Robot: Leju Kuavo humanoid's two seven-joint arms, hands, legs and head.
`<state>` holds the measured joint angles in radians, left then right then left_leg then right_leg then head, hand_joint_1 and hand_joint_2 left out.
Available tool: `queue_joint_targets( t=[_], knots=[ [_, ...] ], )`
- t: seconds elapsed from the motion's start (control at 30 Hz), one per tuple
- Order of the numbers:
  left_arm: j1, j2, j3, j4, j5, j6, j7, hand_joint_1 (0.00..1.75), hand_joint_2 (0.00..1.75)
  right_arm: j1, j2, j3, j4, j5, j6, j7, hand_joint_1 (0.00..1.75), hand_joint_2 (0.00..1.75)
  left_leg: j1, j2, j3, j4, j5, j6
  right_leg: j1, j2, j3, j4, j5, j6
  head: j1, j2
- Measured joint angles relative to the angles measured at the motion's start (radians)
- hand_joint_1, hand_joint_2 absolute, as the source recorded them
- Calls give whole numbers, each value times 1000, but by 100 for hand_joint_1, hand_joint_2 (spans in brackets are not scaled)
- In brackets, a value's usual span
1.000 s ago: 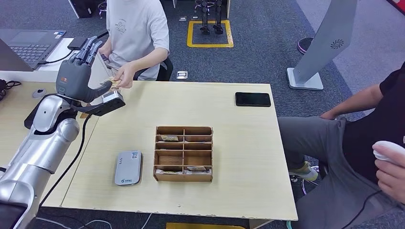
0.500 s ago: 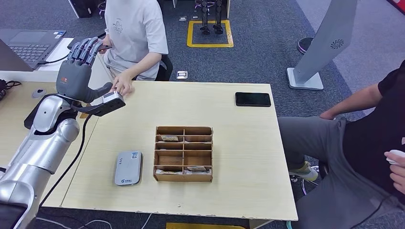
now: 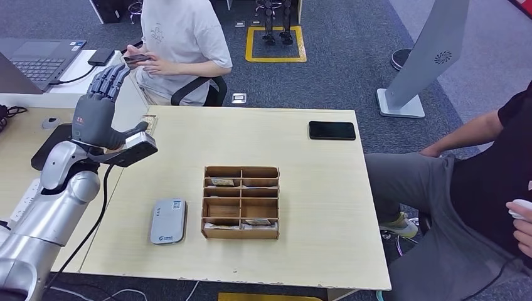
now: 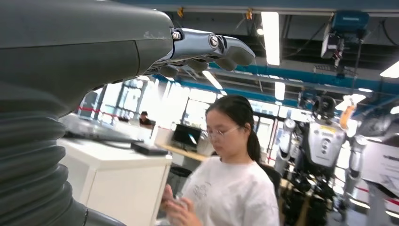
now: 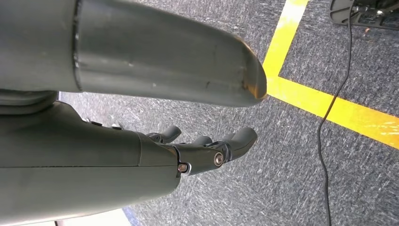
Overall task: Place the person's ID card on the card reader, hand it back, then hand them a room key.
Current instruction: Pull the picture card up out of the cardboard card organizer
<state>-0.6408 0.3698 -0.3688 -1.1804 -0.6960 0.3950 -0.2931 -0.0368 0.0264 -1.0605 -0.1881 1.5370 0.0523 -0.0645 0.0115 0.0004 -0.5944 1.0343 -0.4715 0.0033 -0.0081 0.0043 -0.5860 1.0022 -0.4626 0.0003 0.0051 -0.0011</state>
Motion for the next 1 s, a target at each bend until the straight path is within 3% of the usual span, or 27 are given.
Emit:
queue_joint_targets(
  t=[0.07,0.13,0.23,0.3,0.43,0.7,1.0],
  knots=[
    [104,15,-4,-86,29,-103,-85,0,175,4,5,-8,-5,-24,4,8,0,0,-2,2,4,-2,-3,-1,-2,2,3,0,-2,0,1,0],
    [276,32,-32,-199,-13,-185,-170,0,175,20,22,-23,-33,-45,30,15,0,0,-6,7,14,-4,-9,0,-7,8,9,0,-7,2,-1,0],
    [510,51,-132,-304,-47,-99,-179,0,175,57,61,-48,-123,-42,105,10,0,0,-6,11,19,-4,-14,2,-8,12,12,-1,-12,3,-5,0],
    [579,69,-178,-353,-17,-45,-164,0,175,70,84,-63,-178,-37,136,7,0,0,-4,7,14,-3,-14,2,-6,8,9,-1,-13,4,-3,0],
    [617,96,-195,-410,3,-68,-159,0,175,73,108,-84,-234,-23,150,3,0,0,-4,3,13,-3,-14,2,-5,4,10,-1,-14,4,-2,0],
    [629,101,-195,-429,-2,-81,-161,0,175,74,115,-93,-251,-16,151,2,0,0,-4,3,13,-3,-14,2,-5,4,11,-1,-14,4,-3,0],
    [674,115,-195,-486,4,-105,-189,0,175,85,165,-155,-379,32,202,-24,0,0,-3,3,15,-3,-13,2,-4,4,12,-1,-13,4,-3,0]
  ],
)
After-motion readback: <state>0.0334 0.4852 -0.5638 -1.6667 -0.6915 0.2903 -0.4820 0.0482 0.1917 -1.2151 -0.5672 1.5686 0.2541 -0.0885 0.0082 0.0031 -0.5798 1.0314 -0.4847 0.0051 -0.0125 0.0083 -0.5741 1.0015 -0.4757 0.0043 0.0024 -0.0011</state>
